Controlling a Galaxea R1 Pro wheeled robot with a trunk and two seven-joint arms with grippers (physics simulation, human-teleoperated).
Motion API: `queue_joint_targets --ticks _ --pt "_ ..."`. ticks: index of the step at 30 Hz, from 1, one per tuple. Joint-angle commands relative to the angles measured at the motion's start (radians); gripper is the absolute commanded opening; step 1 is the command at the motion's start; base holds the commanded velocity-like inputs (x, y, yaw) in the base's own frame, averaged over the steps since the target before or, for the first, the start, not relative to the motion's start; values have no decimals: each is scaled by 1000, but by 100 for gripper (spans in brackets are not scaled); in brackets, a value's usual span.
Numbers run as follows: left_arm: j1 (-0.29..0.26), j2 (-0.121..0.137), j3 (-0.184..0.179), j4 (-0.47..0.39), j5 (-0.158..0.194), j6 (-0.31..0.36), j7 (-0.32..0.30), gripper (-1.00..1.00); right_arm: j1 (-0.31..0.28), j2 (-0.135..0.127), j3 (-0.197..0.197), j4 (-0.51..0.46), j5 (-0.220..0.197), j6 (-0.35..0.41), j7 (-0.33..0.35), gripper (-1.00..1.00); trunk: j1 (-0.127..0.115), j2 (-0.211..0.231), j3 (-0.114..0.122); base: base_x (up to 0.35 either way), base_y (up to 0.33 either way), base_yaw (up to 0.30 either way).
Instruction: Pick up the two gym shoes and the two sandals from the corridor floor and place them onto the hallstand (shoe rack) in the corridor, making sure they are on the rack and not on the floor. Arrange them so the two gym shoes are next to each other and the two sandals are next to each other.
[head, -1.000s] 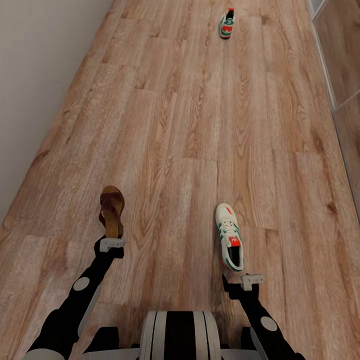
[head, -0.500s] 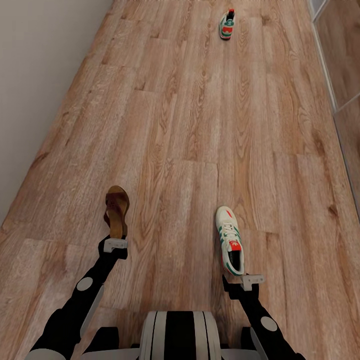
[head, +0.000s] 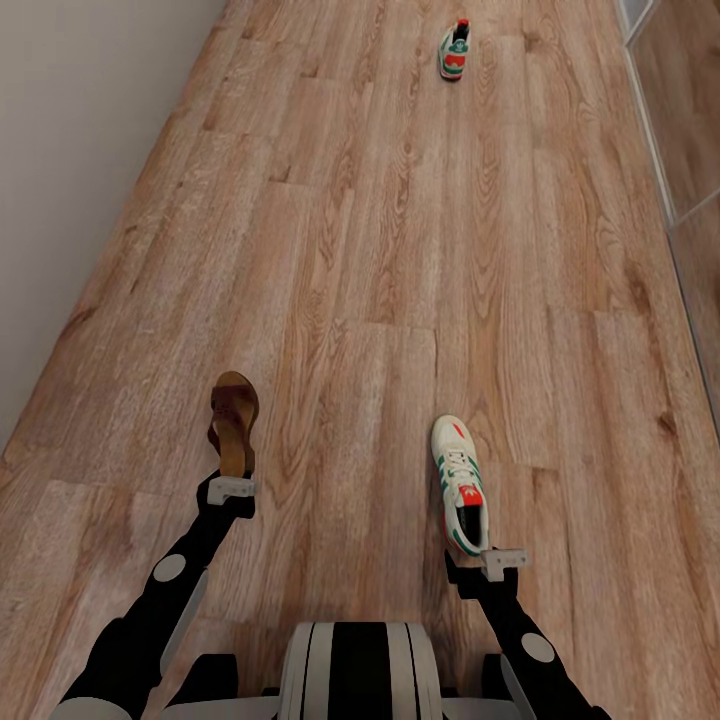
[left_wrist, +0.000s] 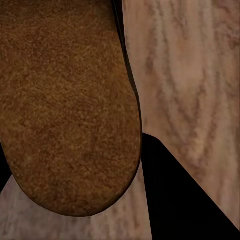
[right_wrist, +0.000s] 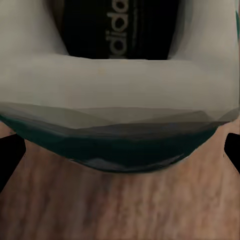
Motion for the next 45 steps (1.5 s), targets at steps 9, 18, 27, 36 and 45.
queue_joint_targets --ticks 9,18,27,36,45 --pt "0 1 -1 0 -4 -3 -1 -100 0 0 1 0 0 -3 -3 100 0 0 0 9 0 0" --pt "0 1 -1 0 -4 -3 -1 -100 0 0 1 0 0 -3 -3 100 0 0 0 0 0 0" --pt "0 1 -1 0 -4 -3 -1 -100 0 0 1 0 0 -3 -3 100 0 0 0 25 0 0" --pt "0 1 -1 0 -4 -3 -1 -100 0 0 1 1 0 -3 -3 100 0 0 0 3 0 0" --pt "0 0 -1 0 -4 -3 -1 -100 0 0 1 0 0 -3 -3 100 0 0 0 78 0 0"
